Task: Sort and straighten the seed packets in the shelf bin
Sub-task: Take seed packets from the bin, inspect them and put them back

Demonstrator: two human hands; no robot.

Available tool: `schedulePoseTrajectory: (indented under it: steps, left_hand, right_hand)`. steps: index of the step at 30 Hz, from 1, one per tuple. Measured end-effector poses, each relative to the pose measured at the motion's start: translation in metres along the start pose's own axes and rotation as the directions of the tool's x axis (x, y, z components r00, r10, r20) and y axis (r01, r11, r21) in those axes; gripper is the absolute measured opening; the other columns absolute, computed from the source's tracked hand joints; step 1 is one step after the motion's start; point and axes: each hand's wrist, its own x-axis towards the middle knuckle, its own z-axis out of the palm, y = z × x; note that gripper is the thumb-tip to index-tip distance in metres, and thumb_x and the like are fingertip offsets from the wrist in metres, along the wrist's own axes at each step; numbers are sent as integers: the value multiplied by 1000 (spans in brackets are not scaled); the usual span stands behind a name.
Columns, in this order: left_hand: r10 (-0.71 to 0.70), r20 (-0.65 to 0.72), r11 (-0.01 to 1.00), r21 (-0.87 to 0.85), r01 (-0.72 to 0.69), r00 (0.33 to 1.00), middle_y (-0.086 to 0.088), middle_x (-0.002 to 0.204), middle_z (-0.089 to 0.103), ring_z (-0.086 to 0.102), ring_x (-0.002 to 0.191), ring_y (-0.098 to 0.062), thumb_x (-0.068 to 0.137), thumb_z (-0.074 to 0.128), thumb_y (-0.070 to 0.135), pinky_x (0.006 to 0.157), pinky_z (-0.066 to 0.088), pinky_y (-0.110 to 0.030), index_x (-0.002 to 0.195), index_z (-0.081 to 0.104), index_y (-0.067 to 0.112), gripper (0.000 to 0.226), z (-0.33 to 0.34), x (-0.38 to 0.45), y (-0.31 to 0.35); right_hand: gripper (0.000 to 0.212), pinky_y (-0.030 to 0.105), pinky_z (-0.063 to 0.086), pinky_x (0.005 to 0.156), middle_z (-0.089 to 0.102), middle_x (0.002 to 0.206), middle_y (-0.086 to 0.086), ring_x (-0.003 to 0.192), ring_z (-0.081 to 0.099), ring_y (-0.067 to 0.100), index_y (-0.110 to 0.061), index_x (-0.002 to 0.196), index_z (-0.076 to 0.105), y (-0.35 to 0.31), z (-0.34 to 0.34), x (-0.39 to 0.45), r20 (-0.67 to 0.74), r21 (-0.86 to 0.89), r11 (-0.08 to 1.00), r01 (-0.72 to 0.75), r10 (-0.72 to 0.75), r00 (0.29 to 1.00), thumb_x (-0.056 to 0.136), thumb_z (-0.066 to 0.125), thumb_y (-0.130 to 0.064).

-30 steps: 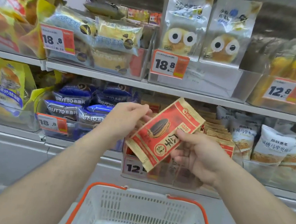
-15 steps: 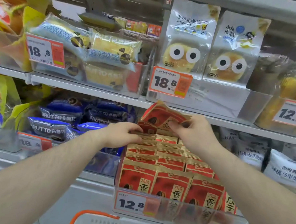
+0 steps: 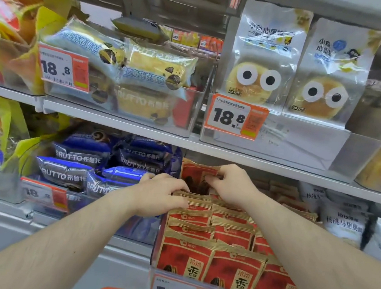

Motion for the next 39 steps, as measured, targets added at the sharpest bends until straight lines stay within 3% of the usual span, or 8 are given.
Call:
schedulePoseTrajectory:
  steps: [4, 11, 15, 18, 22, 28, 36, 39]
  left_hand:
    - [-1, 52, 1000, -23, 2, 999, 12, 130, 51, 23, 117, -2, 94, 54, 49, 119, 5, -44, 121, 57, 39, 30, -2, 3, -2]
    - [-24, 136, 993, 118, 8, 990, 4, 136, 45, 17, 112, -9, 95, 55, 46, 107, 10, -35, 127, 58, 40, 33, -15, 8, 7]
    - [-57, 164, 984, 174, 28, 985, 5, 135, 48, 20, 131, -15, 86, 52, 56, 115, 7, -44, 122, 62, 41, 40, -18, 11, 10]
    - [-59, 170, 979, 201, 24, 984, 7, 131, 52, 20, 138, -16, 72, 44, 59, 114, 8, -47, 116, 64, 42, 51, -16, 15, 9]
    - [-6, 126, 974, 225, -22, 992, 12, 135, 53, 23, 136, -12, 76, 47, 58, 116, 4, -48, 122, 63, 42, 52, -14, 19, 8]
    - [47, 74, 964, 257, -65, 996, 26, 138, 48, 30, 127, -9, 70, 39, 60, 112, 9, -44, 124, 63, 39, 63, -11, 21, 5]
    - [103, 20, 958, 267, -105, 994, 27, 133, 51, 29, 118, -7, 84, 44, 48, 117, 2, -48, 117, 68, 35, 43, -13, 14, 5]
    - [135, -60, 960, 255, -115, 989, 27, 130, 52, 30, 116, -4, 91, 51, 37, 118, -1, -46, 118, 70, 30, 34, -12, 8, 7]
  right_hand:
    - [17, 27, 42, 69, 61, 77, -4, 81, 59, 18, -19, 91, 64, 0, 7, 16, 96, -127, 989, -81, 94, 991, 97, 58, -34]
    - [31, 31, 48, 74, 63, 99, 3, 87, 58, 21, -14, 123, 60, -8, 13, 36, 58, -284, 953, -101, 122, 991, 103, 44, -31]
    - [34, 35, 44, 98, 57, 132, 10, 120, 54, 28, -13, 135, 53, -15, 10, 49, 123, -361, 924, -126, 181, 976, 104, 40, -19]
    - [36, 35, 41, 99, 53, 137, 14, 126, 51, 30, -8, 138, 48, -20, 9, 51, 136, -357, 929, -99, 157, 978, 105, 36, -14]
    - [31, 27, 44, 87, 55, 131, 8, 115, 56, 23, -12, 134, 49, -20, 18, 55, 93, -440, 893, -97, 152, 984, 104, 38, -13]
    - [22, 27, 45, 61, 54, 79, -1, 67, 52, 13, -13, 118, 56, -12, 24, 51, 116, -400, 915, -53, 108, 987, 99, 44, -13]
    - [39, 25, 42, 72, 59, 129, 7, 91, 53, 16, -14, 142, 47, -13, 21, 52, 280, -412, 910, 48, 76, 957, 103, 41, -15]
    - [38, 26, 46, 74, 59, 126, 6, 95, 56, 19, -17, 140, 47, -8, 21, 58, 201, -402, 915, 31, 55, 978, 103, 43, -14]
